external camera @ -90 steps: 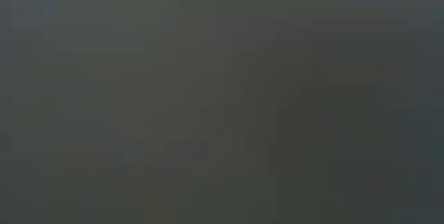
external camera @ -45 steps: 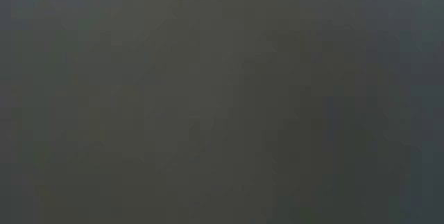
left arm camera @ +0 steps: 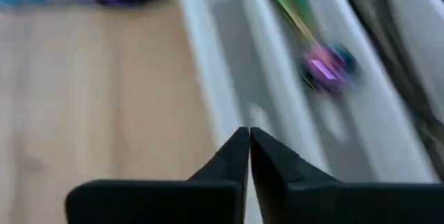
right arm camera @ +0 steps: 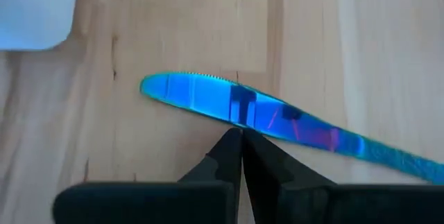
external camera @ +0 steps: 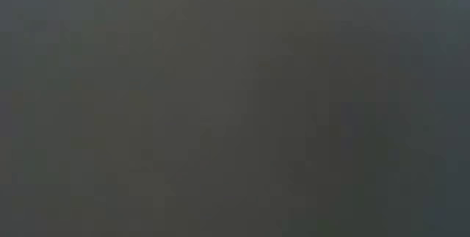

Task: Sort silverware
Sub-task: Put the blue table knife into the white silverware tray

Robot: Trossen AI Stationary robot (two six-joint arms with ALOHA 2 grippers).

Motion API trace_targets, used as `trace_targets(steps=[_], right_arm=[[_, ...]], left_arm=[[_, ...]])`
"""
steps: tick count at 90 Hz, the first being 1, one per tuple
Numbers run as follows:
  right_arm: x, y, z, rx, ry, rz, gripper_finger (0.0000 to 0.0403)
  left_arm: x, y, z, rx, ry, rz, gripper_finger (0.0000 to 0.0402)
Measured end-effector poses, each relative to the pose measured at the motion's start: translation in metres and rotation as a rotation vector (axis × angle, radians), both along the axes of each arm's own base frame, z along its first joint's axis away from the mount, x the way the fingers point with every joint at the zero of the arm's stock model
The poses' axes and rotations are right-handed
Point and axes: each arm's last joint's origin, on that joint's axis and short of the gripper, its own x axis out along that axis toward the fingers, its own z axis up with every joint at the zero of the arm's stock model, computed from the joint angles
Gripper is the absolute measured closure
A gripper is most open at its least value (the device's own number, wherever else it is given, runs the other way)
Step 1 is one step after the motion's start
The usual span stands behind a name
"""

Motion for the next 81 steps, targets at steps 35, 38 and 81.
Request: trace_targets(steps=[35,38,81], right_arm=[[0.01,-0.001,0.006,-0.041,-0.059,0.052,0.0403],[0.01,-0.001,0.006,-0.042,-0.06,0.052,0.0403],[0.01,-0.002,0.007,-0.068,-0.056,0.033,0.0403]], left_arm=[[-0.048,-0.037,-0.008,-0.178,0.319,0.116,0.0402],[-0.05,-0.038,-0.009,-0.187,0.344,0.125,0.0402],[-0.05,-0.043,-0.024,-0.289,0.455,0.128,0.0402]])
